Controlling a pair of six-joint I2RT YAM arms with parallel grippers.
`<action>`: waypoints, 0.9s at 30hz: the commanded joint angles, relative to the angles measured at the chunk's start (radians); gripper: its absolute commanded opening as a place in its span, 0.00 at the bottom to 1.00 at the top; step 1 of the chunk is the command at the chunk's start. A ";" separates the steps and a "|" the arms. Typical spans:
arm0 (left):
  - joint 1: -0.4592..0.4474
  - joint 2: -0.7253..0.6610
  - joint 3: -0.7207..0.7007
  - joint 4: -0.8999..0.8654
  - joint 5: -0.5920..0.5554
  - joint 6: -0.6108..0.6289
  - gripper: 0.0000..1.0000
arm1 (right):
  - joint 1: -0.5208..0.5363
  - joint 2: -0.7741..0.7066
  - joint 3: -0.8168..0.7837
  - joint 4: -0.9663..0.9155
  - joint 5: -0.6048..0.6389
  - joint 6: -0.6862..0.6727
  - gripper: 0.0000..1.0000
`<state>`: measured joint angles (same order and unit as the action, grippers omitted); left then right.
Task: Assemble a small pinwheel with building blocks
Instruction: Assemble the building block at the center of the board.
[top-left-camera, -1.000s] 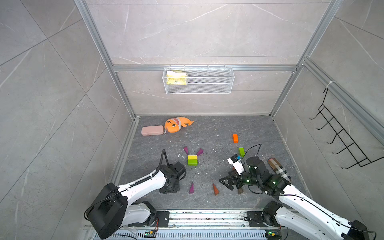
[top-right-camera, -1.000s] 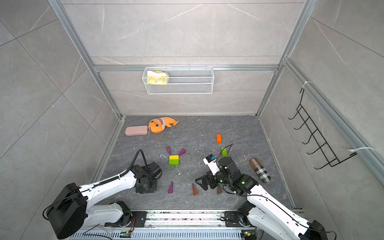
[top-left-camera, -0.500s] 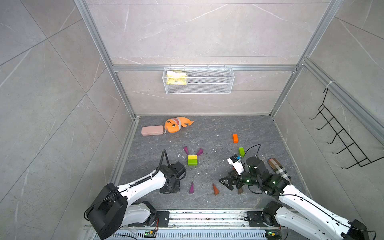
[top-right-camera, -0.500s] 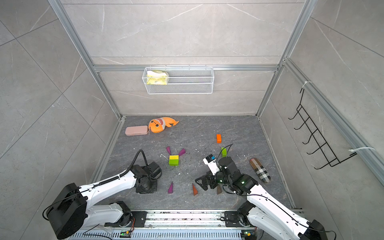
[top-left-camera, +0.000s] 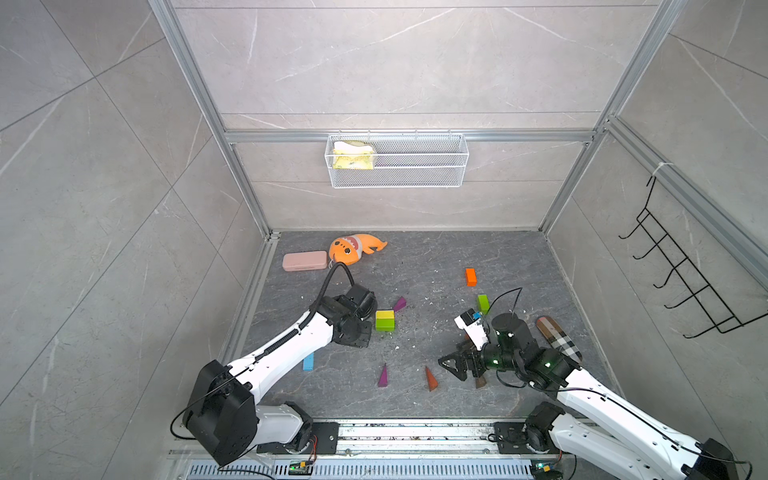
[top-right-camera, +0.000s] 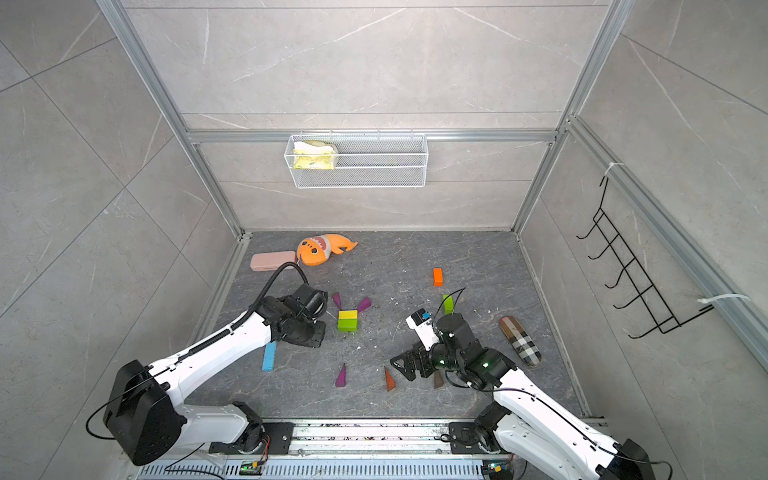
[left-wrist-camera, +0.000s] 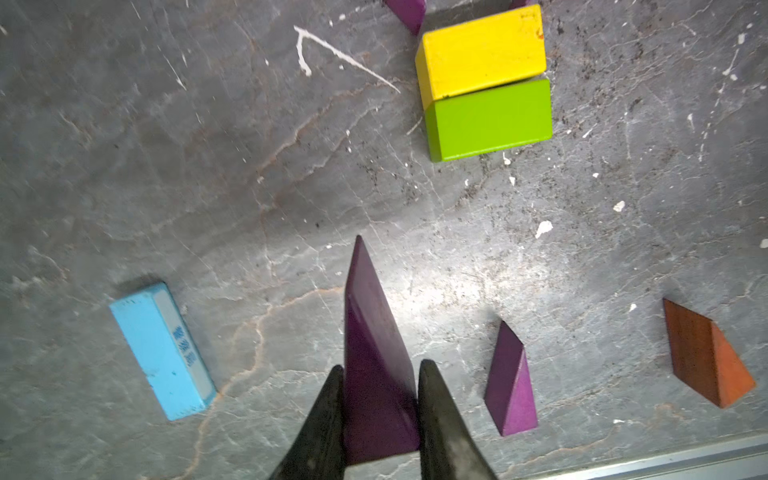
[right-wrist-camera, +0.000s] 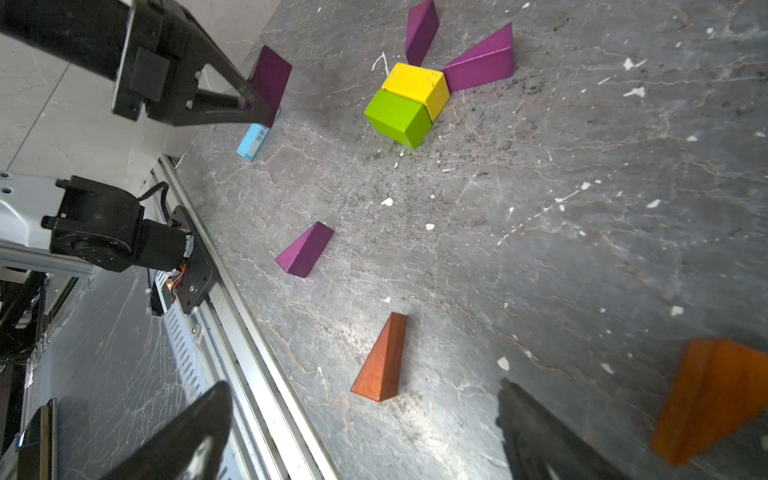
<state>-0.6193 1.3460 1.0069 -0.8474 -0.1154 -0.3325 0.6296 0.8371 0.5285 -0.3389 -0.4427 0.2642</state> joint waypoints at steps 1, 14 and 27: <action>0.037 0.041 0.077 -0.040 0.038 0.233 0.08 | -0.004 0.015 -0.003 0.026 -0.015 -0.021 1.00; 0.070 0.108 0.100 0.074 0.147 0.656 0.08 | -0.005 0.029 -0.002 0.030 -0.034 -0.028 1.00; 0.082 0.159 0.056 0.151 0.123 0.850 0.08 | -0.004 0.028 -0.005 0.034 -0.038 -0.024 1.00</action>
<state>-0.5442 1.4803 1.0580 -0.7170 0.0063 0.4690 0.6296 0.8696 0.5285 -0.3168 -0.4728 0.2569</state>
